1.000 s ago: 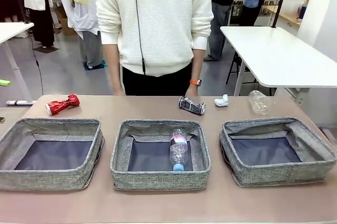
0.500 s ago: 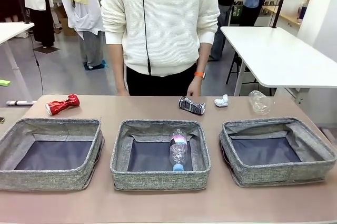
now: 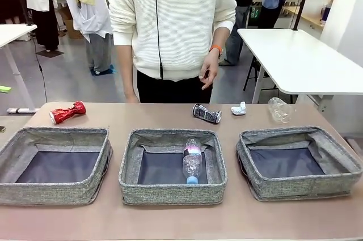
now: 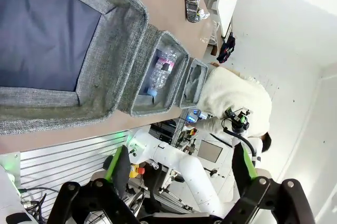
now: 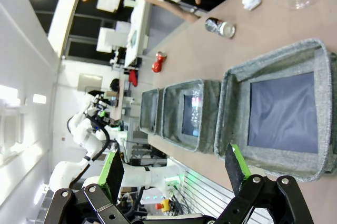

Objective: Sort the waste into the appropriate baskets.
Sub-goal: Pick up the waste item pointed out by the person.

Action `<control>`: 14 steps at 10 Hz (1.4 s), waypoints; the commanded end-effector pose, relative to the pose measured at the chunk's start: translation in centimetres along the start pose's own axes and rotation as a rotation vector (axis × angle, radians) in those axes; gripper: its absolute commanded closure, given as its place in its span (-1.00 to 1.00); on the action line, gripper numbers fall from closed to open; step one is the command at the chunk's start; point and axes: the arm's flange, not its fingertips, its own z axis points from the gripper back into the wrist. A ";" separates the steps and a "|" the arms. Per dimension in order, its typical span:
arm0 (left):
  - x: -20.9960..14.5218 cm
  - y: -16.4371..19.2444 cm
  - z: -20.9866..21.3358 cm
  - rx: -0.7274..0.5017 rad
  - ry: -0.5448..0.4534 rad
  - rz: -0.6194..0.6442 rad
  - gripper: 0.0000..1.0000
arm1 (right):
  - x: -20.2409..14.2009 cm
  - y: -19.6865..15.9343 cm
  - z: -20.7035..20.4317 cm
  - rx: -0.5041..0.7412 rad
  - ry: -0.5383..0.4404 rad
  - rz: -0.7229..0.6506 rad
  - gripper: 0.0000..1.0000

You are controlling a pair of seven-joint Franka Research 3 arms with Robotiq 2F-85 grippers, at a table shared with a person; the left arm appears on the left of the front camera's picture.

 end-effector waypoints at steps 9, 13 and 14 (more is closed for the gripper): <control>-0.3 0.0 -0.2 -0.022 0.003 -0.002 -1.00 | 0.0 0.0 0.0 0.000 0.000 0.000 -1.00; -0.3 0.0 -0.2 -0.022 0.003 -0.002 -1.00 | 7.2 9.2 -17.4 -0.367 0.301 0.719 -1.00; -0.3 0.0 -0.2 -0.022 0.003 -0.002 -1.00 | 7.0 10.7 -23.5 -0.451 0.333 0.899 -1.00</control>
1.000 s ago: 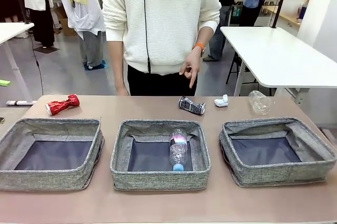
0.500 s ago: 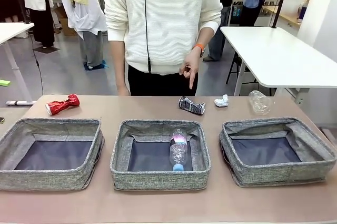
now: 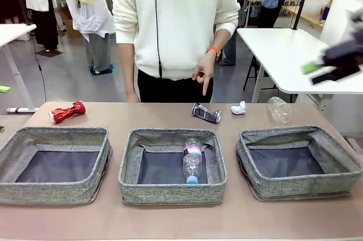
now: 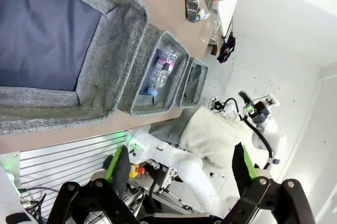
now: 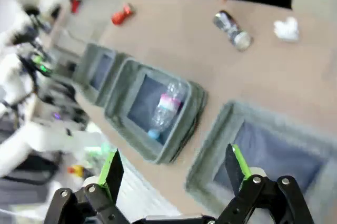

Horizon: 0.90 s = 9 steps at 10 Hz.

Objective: Sort the waste into the appropriate baskets.
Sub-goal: Pick up the waste item pointed out by the person.

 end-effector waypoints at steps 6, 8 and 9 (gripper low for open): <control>-0.3 0.0 -0.1 -0.023 0.001 -0.004 -1.00 | 4.7 7.0 -16.9 -0.242 0.121 0.428 -1.00; -0.3 0.0 -0.1 -0.023 0.001 -0.004 -1.00 | 4.7 7.0 -16.9 -0.242 0.121 0.428 -1.00; -0.3 0.0 -0.1 -0.023 0.001 -0.004 -1.00 | 4.6 6.2 -18.5 -0.287 0.133 0.484 -1.00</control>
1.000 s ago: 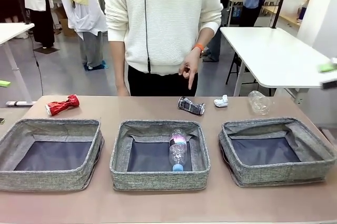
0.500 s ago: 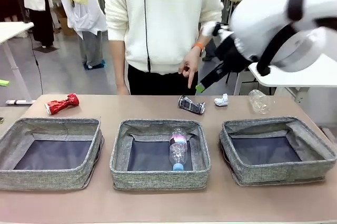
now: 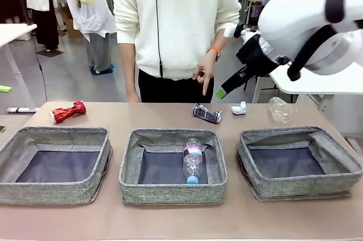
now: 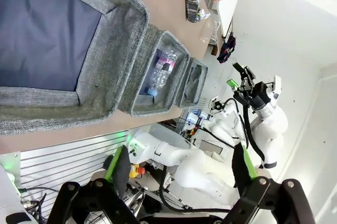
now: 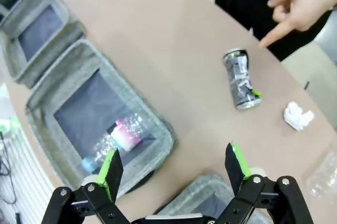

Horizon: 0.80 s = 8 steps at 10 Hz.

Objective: Sort the waste into the appropriate baskets.
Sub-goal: Pick up the waste item pointed out by the person.

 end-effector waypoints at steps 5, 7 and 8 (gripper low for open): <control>-0.3 0.0 -0.1 -0.024 0.002 -0.003 -1.00 | 0.1 -10.7 -10.1 -0.046 0.037 0.051 -1.00; -0.3 0.0 -0.1 -0.024 0.002 -0.003 -1.00 | 0.5 -14.2 -15.6 0.001 0.040 0.073 -1.00; -0.3 0.0 -0.1 -0.024 0.002 -0.003 -1.00 | 0.7 -15.5 -18.0 -0.014 0.039 0.071 -1.00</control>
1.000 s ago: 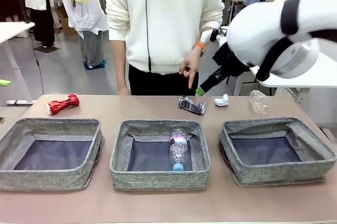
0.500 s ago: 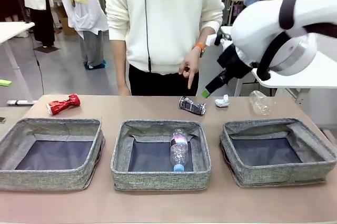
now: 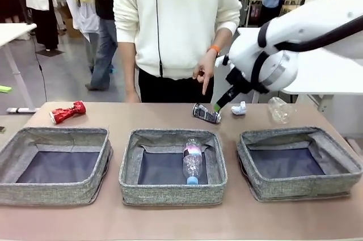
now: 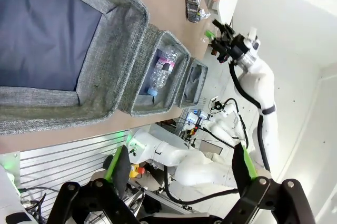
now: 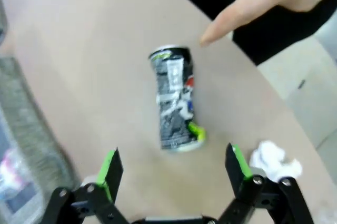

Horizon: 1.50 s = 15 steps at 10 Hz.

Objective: Sort the waste into the appropriate baskets.
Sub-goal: Pick up the waste item pointed out by the person.

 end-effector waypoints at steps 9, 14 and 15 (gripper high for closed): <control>-0.3 -0.1 -0.1 -0.023 0.002 -0.005 -1.00 | 0.9 -1.0 -9.3 0.038 -0.044 0.020 -1.00; -0.3 -0.1 -0.1 -0.023 0.002 -0.005 -1.00 | 0.4 -1.2 -8.8 0.027 -0.030 0.018 1.00; -0.3 -0.1 -0.1 -0.023 0.002 -0.005 -1.00 | 0.3 -1.3 -9.0 0.028 -0.025 0.010 1.00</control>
